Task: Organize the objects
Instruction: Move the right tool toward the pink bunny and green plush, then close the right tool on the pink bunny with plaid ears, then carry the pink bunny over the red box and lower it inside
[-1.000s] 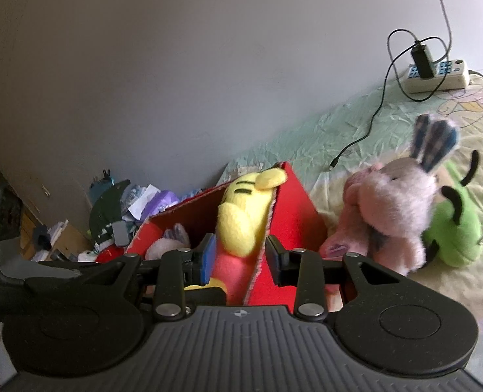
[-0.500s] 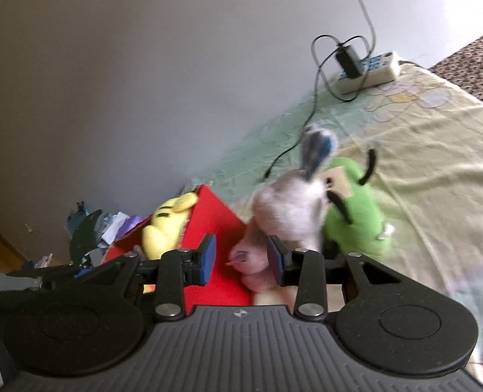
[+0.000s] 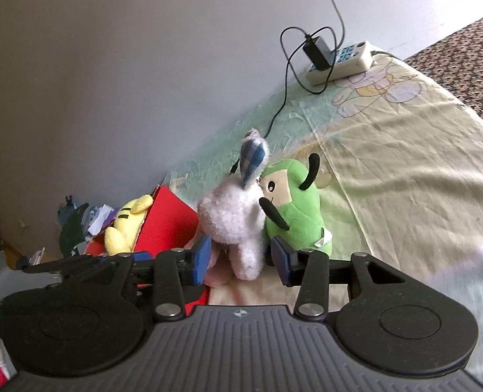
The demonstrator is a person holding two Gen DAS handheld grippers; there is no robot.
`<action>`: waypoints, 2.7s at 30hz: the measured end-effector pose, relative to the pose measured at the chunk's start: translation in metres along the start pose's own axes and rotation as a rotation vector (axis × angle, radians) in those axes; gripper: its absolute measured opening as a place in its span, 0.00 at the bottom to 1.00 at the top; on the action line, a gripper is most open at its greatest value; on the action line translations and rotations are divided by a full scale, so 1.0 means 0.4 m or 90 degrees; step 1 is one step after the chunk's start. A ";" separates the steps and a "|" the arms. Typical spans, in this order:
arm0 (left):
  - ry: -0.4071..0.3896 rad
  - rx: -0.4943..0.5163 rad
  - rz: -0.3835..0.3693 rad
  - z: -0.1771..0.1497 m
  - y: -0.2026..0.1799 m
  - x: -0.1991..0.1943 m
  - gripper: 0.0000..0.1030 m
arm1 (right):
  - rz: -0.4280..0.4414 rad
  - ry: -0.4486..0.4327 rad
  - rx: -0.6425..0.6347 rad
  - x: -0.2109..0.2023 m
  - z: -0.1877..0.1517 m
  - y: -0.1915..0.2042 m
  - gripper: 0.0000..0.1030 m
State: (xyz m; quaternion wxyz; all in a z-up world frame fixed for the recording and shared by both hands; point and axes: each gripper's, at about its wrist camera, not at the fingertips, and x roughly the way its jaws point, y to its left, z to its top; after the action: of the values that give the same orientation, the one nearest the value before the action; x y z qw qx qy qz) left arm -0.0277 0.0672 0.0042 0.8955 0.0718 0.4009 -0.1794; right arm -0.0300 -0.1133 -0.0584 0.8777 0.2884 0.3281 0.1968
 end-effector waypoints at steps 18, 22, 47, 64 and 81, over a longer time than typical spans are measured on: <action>0.019 -0.021 0.065 0.030 0.015 0.126 0.89 | 0.098 0.129 0.013 0.205 0.083 -0.031 0.58; 0.018 -0.022 0.073 0.045 0.022 0.144 0.89 | 0.107 0.136 0.010 0.239 0.089 -0.038 0.58; 0.010 0.000 0.000 0.052 -0.017 0.147 0.72 | 0.137 0.134 0.003 0.127 0.089 -0.072 0.43; -0.067 0.027 -0.058 -0.010 -0.041 -0.047 0.71 | 0.129 0.055 -0.080 -0.009 0.037 0.067 0.43; -0.195 -0.003 -0.011 -0.040 0.130 -0.292 0.72 | 0.232 -0.006 -0.139 0.043 0.037 0.318 0.44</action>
State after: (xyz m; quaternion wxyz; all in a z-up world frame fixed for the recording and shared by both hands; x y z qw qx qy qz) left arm -0.0908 0.1505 0.0798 0.9447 0.0378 0.2609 -0.1950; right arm -0.0275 -0.0134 0.0236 0.8552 0.2471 0.2434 0.3851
